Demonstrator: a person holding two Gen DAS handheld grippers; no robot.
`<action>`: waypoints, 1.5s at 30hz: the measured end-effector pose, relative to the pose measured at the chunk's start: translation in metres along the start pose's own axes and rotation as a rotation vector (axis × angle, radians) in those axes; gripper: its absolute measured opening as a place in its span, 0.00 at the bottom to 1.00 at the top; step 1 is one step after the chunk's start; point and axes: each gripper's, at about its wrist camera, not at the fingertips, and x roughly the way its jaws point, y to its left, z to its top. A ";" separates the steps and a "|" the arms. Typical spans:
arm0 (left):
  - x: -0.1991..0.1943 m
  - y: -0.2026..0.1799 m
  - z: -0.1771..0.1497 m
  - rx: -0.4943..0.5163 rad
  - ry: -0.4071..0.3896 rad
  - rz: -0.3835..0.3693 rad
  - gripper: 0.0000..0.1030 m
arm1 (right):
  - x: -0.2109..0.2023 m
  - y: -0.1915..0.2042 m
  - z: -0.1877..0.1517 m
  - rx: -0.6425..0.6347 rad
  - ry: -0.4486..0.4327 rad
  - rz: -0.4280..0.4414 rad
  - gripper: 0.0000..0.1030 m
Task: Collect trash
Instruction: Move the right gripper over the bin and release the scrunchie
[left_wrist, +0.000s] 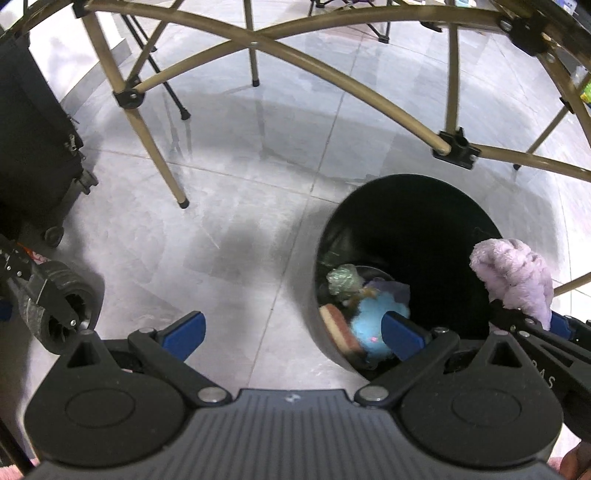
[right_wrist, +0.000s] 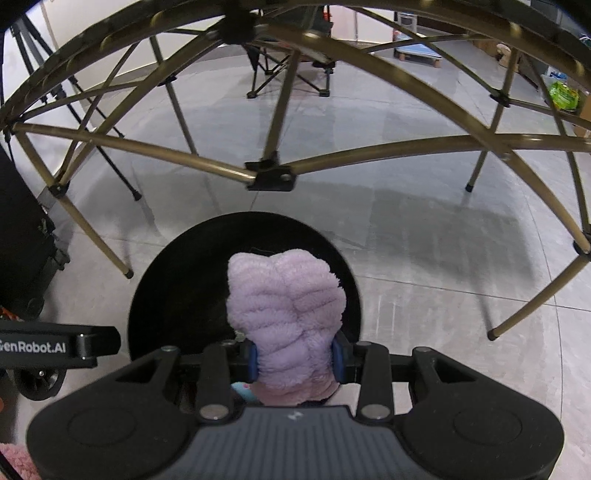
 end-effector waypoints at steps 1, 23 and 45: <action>0.000 0.004 0.000 -0.006 0.000 0.002 1.00 | 0.001 0.003 0.001 -0.003 0.002 0.003 0.34; 0.010 0.065 -0.011 -0.059 0.030 0.033 1.00 | 0.045 0.073 0.000 -0.079 0.083 0.016 0.35; 0.015 0.076 -0.012 -0.078 0.057 0.035 1.00 | 0.058 0.085 0.002 -0.095 0.130 -0.027 0.87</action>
